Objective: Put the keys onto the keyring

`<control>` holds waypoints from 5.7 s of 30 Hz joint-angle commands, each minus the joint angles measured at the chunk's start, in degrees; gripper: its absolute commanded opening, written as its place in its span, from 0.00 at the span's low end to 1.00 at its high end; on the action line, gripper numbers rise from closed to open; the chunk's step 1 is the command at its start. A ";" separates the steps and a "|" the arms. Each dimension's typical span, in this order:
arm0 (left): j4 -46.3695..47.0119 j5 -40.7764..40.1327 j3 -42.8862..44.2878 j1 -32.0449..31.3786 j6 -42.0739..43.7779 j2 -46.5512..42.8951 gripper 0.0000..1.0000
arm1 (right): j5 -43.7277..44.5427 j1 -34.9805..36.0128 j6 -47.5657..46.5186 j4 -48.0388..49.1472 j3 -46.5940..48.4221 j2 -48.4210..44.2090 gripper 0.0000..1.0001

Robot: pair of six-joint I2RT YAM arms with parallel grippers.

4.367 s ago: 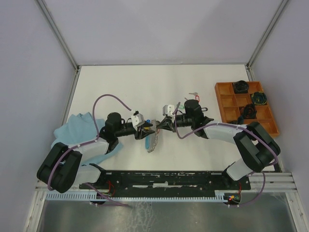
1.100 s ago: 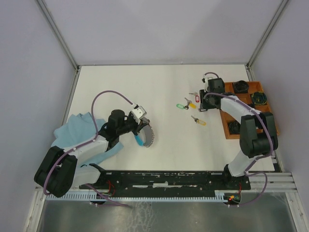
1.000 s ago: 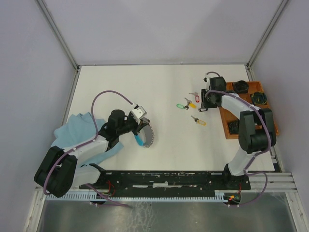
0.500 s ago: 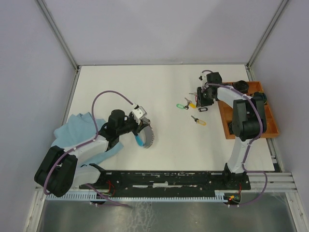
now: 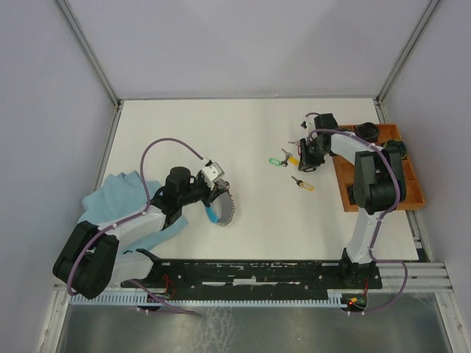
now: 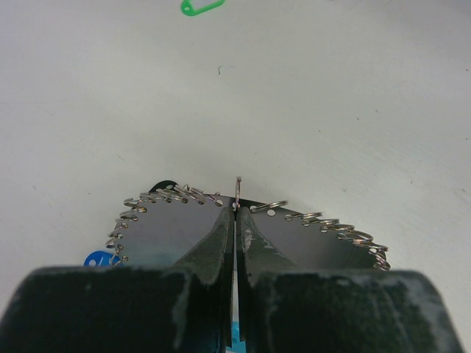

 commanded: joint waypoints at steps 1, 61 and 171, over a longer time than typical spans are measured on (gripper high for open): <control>3.92 1.45 1.07 -0.03 -0.30 -0.26 0.03 | -0.28 0.02 -1.37 -0.50 -0.42 -2.88 0.27; 3.23 2.80 1.31 -0.41 1.05 0.08 0.03 | 30.39 16.03 -42.94 -4.23 2.27 0.77 0.30; 11.49 -6.32 -4.85 -0.60 -3.27 -6.00 0.03 | 40.81 48.13 -8.44 6.53 -11.24 -10.10 0.13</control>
